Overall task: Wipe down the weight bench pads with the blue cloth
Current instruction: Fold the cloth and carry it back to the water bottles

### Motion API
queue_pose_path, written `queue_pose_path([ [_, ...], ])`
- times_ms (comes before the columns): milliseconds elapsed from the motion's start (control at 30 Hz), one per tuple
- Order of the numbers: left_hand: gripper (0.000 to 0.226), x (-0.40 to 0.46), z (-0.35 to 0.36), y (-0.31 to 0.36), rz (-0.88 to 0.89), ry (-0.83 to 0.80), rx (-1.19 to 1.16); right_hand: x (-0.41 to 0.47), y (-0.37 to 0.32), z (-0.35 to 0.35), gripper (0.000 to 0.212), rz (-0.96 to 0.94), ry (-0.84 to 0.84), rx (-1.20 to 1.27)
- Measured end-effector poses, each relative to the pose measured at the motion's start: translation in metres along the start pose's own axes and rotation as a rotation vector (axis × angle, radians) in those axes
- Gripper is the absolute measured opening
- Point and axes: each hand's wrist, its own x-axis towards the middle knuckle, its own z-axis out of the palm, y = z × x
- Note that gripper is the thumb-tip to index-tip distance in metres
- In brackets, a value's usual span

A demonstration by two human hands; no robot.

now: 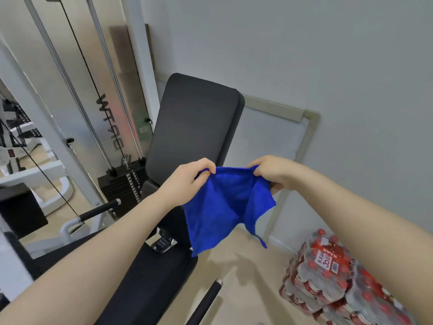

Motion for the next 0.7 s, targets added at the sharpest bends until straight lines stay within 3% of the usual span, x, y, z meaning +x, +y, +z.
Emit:
queue_pose_path([
  [100,0.040,0.012,0.016,0.025,-0.063,-0.018,-0.126,-0.008,0.007,-0.005,0.023,0.100,-0.015,0.193],
  [200,0.023,0.028,0.045,0.058,-0.125,-0.109,-0.194,-0.011,0.013,-0.009,0.025,0.134,0.046,0.361],
  [333,0.038,0.056,0.095,0.083,-0.108,-0.146,-0.078,-0.003,0.037,-0.021,0.024,0.129,0.167,0.540],
  [567,0.040,0.107,0.175,0.124,0.063,-0.325,0.012,0.014,0.127,-0.071,0.029,0.179,0.338,0.456],
  [700,0.015,0.141,0.223,0.130,0.117,-0.420,0.055,0.021,0.207,-0.113,0.019,0.147,0.361,0.109],
])
